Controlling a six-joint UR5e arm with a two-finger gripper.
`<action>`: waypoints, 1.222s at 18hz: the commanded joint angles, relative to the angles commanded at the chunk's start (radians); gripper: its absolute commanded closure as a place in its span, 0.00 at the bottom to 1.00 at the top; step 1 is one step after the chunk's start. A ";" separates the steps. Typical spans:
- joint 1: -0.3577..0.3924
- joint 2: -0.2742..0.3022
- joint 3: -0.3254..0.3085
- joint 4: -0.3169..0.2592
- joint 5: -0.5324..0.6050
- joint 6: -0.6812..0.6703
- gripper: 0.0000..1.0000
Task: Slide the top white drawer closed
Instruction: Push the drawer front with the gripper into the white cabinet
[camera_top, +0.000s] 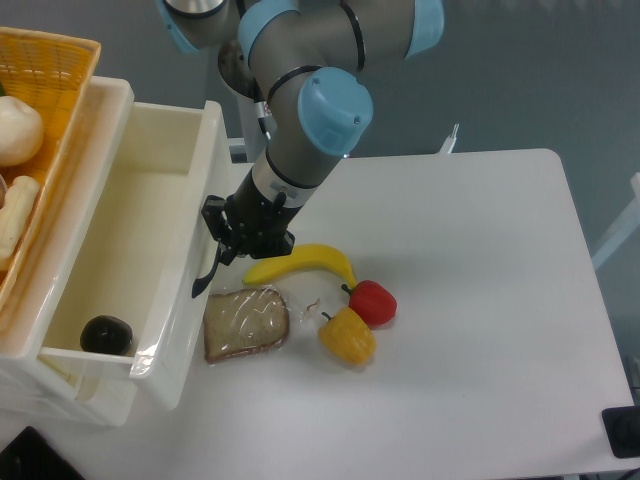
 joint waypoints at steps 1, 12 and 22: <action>-0.006 0.000 -0.003 -0.002 0.000 0.000 1.00; -0.052 0.014 -0.015 -0.005 0.000 -0.021 1.00; -0.114 0.011 -0.015 0.005 -0.002 -0.051 1.00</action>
